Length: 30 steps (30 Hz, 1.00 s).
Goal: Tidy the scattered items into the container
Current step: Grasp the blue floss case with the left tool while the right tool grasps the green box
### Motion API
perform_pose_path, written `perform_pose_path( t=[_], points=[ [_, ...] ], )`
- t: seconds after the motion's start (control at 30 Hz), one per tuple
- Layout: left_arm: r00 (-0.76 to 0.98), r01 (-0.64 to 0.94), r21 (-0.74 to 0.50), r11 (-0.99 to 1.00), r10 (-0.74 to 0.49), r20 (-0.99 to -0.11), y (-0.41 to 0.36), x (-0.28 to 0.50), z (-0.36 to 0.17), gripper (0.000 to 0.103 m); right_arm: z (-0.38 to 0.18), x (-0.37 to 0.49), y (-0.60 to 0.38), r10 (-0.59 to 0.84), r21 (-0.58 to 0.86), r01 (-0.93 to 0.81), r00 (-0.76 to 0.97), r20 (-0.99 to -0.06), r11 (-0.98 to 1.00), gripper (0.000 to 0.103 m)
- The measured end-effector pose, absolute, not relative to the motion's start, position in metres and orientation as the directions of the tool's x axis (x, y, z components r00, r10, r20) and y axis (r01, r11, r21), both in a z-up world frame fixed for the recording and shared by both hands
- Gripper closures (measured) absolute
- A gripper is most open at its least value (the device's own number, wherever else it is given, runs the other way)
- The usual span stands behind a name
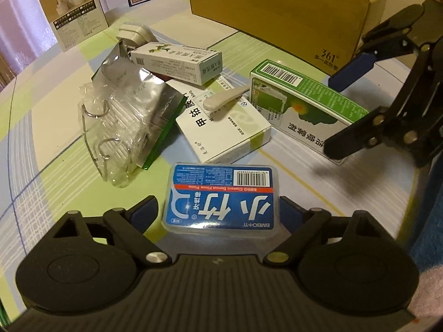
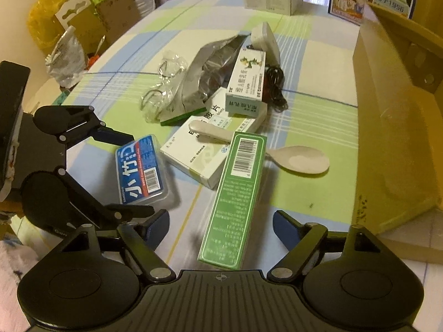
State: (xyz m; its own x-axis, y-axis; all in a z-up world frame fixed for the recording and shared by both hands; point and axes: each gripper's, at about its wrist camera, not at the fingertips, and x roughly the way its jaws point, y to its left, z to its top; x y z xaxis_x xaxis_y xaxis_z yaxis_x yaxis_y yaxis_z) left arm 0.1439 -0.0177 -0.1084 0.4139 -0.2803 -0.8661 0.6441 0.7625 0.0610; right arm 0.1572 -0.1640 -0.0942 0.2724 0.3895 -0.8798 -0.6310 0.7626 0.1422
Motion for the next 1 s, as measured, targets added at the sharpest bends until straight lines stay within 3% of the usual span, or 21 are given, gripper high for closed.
perform_pose_path(
  t=[0.33, 1.0],
  points=[
    [0.416, 0.637, 0.048, 0.769, -0.291, -0.862, -0.019, 0.145, -0.110, 0.019, -0.104, 0.166, -0.162, 0.353, 0.127, -0.598, 0.278, -0.894, 0.791, 0.068],
    [0.440, 0.574, 0.020, 0.819, -0.287, -0.851, -0.020, 0.144, -0.110, 0.019, -0.116, 0.172, -0.156, 0.307, 0.091, -0.604, 0.266, -0.914, 0.792, 0.071]
  ],
)
